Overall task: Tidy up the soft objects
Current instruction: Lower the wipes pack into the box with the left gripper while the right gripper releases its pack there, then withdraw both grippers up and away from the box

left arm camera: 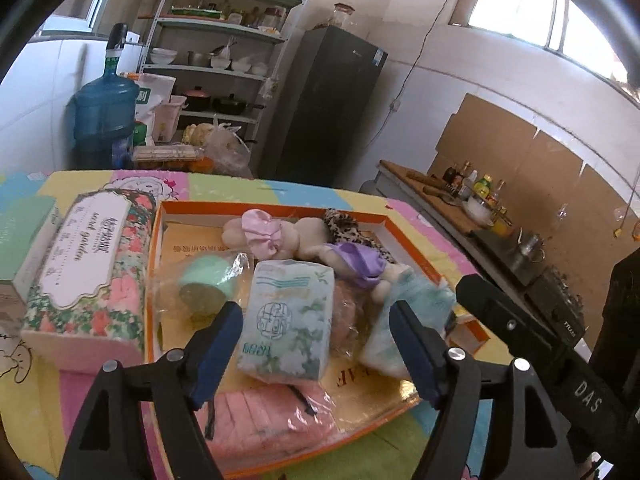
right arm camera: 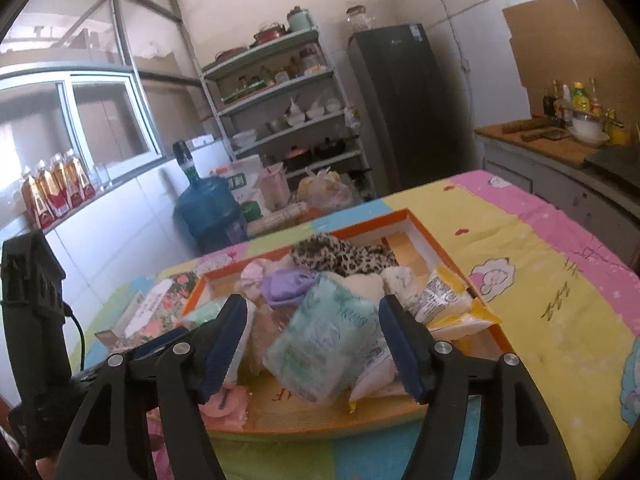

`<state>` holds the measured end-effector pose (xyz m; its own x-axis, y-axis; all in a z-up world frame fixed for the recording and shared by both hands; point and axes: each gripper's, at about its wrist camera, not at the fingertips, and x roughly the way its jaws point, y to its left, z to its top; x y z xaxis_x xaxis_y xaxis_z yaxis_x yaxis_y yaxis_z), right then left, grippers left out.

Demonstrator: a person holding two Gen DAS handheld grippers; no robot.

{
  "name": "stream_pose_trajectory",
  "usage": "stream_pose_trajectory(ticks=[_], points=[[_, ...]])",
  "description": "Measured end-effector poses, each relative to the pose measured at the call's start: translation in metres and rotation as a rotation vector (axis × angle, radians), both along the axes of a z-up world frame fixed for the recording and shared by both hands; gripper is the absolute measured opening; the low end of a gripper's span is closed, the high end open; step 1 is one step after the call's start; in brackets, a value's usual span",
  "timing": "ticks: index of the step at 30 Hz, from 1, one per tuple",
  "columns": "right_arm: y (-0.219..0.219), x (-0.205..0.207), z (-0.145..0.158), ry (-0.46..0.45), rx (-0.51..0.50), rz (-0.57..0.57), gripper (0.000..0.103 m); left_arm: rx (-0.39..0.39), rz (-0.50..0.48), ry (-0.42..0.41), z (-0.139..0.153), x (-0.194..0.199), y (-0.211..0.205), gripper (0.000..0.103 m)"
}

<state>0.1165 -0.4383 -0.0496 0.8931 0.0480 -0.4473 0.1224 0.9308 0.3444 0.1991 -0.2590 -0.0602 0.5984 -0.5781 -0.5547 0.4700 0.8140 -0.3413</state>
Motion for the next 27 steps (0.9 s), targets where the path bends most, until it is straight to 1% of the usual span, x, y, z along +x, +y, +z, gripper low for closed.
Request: stream_pose_trajectory(ticks=[10, 16, 27], points=[[0.020, -0.025, 0.023, -0.055, -0.018, -0.001, 0.070, -0.032, 0.002, -0.050, 0.019, -0.025, 0.023, 0.075], [0.040, -0.040, 0.037, -0.081, -0.056, 0.015, 0.071, -0.023, 0.033, -0.091, 0.030, -0.039, 0.040, 0.076], [0.065, -0.059, 0.043, -0.088, -0.098, 0.015, 0.071, -0.012, 0.098, -0.124, 0.034, -0.060, 0.077, 0.076]])
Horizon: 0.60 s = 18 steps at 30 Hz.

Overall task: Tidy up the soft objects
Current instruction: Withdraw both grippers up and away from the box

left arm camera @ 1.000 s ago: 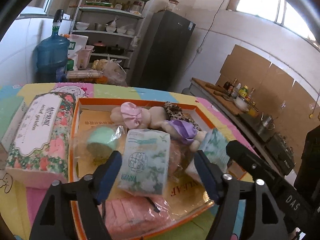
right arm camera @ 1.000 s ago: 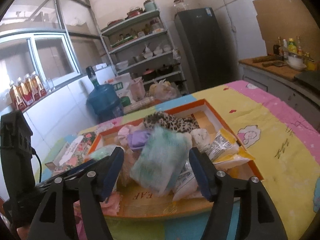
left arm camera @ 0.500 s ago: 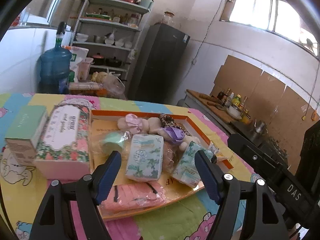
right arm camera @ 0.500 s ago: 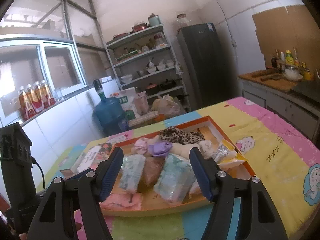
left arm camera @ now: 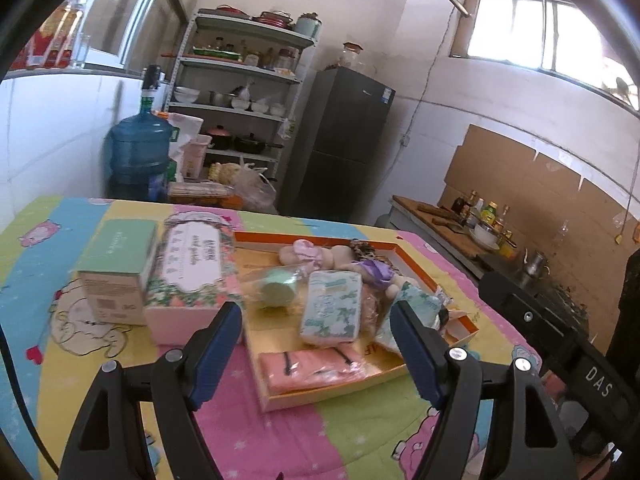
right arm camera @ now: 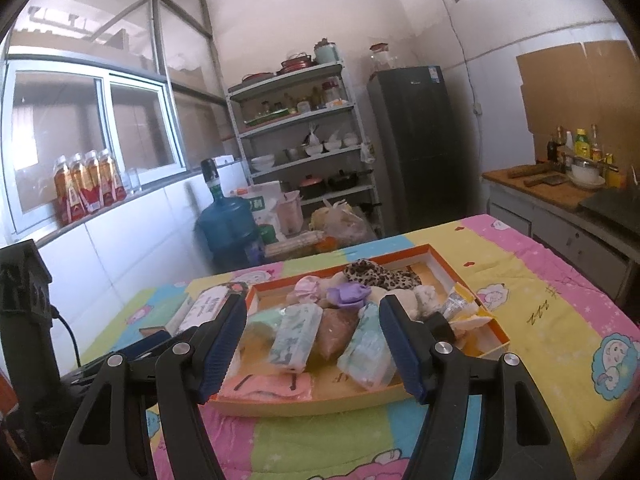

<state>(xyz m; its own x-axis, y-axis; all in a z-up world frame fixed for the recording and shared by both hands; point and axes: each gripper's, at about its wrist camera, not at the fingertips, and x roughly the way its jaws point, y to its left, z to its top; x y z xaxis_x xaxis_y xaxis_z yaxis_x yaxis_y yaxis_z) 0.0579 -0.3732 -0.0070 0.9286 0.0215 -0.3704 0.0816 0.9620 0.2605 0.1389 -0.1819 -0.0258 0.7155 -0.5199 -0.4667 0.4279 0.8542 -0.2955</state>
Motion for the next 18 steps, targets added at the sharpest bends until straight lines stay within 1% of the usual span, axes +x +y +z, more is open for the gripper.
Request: stream_pose_trajectory(ticks=[9, 18], points=[[0.032, -0.006, -0.005, 0.010, -0.016, 0.035, 0.071, 0.057, 0.064, -0.041, 0.002, -0.019, 0.033, 0.076], [0.071, -0.016, -0.007, 0.008, -0.056, 0.062, 0.071, 0.120, 0.191, -0.074, 0.005, -0.045, 0.067, 0.076]])
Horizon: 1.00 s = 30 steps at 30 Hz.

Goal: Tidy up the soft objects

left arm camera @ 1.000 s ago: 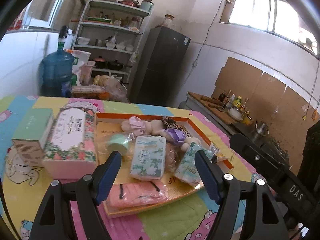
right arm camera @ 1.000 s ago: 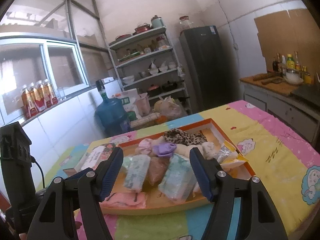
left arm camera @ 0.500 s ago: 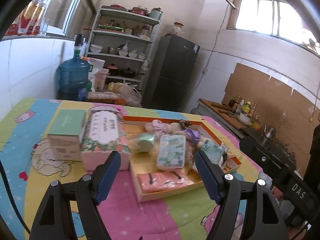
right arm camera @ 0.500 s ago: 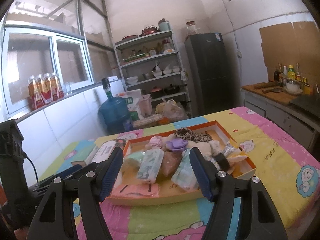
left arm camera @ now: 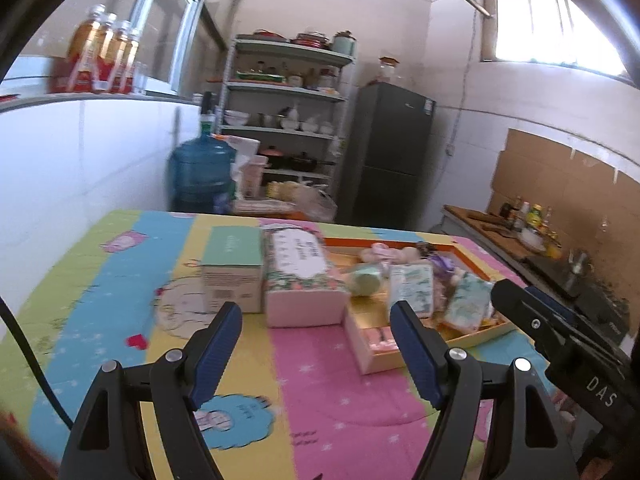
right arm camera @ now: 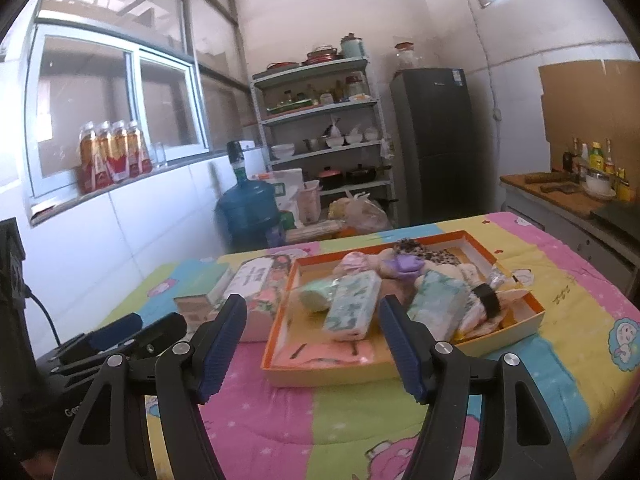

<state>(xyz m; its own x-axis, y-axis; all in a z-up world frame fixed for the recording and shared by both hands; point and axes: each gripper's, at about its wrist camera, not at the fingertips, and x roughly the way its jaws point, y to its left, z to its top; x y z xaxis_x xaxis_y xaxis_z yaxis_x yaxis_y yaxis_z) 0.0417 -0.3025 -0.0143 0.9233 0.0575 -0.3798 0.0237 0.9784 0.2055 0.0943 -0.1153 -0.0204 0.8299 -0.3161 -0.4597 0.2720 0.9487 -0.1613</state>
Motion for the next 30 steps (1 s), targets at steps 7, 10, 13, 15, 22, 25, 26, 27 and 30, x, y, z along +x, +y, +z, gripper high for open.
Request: stream_pose_trajectory(ticks=[7, 10, 13, 15, 22, 25, 26, 27, 30], points=[[0.030, -0.014, 0.006, -0.017, -0.086, -0.036, 0.071, 0.056, 0.127, -0.024, 0.005, -0.022, 0.021, 0.076], [0.040, -0.027, 0.009, -0.045, -0.110, -0.045, 0.071, 0.062, 0.154, -0.034, 0.007, -0.036, 0.029, 0.076], [0.046, -0.041, 0.011, -0.076, -0.145, -0.102, 0.071, 0.067, 0.172, -0.045, 0.008, -0.049, 0.034, 0.076], [0.049, -0.050, 0.011, -0.077, -0.163, -0.142, 0.071, 0.065, 0.171, -0.056, 0.009, -0.060, 0.036, 0.076], [0.050, -0.073, 0.012, -0.051, -0.135, -0.140, 0.071, 0.085, 0.168, -0.088, 0.015, -0.092, 0.035, 0.076], [0.053, -0.080, 0.011, -0.037, -0.153, -0.145, 0.071, 0.097, 0.175, -0.100, 0.019, -0.102, 0.031, 0.076], [0.055, -0.084, 0.011, -0.036, -0.160, -0.140, 0.071, 0.102, 0.181, -0.103, 0.019, -0.104, 0.031, 0.076], [0.057, -0.086, 0.010, -0.038, -0.165, -0.138, 0.071, 0.106, 0.186, -0.108, 0.020, -0.106, 0.031, 0.076], [0.058, -0.092, 0.012, -0.046, -0.171, -0.130, 0.071, 0.103, 0.194, -0.116, 0.023, -0.111, 0.031, 0.076]])
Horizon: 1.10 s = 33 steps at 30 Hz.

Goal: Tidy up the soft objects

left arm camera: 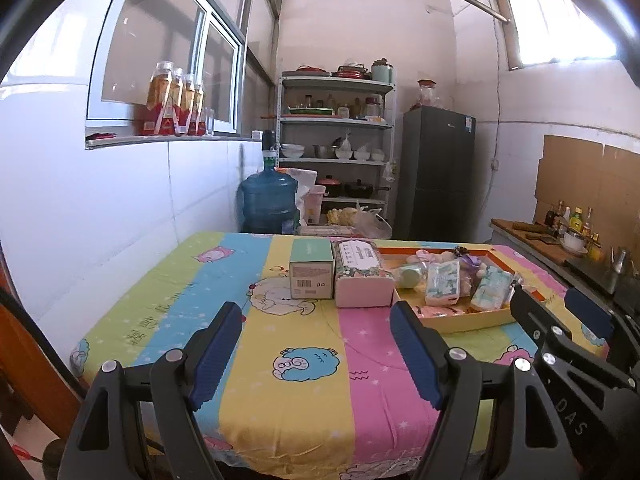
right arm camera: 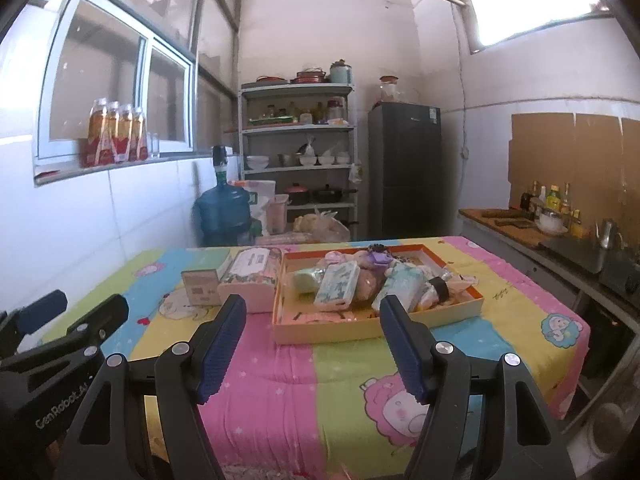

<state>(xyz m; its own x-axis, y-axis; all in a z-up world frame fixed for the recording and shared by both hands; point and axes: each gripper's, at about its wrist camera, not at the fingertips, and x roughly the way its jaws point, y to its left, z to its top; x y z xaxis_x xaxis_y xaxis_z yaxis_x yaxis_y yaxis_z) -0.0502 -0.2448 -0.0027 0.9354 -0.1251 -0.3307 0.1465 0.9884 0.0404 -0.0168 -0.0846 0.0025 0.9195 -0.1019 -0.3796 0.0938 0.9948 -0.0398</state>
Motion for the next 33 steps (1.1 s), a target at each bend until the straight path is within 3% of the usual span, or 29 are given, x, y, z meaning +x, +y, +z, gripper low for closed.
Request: stream_pose_trajectory(ticks=[33], points=[[-0.0046, -0.0090, 0.0070, -0.016, 0.010, 0.016, 0.071, 0.018, 0.004, -0.003, -0.0009, -0.0064, -0.0097, 0.076]])
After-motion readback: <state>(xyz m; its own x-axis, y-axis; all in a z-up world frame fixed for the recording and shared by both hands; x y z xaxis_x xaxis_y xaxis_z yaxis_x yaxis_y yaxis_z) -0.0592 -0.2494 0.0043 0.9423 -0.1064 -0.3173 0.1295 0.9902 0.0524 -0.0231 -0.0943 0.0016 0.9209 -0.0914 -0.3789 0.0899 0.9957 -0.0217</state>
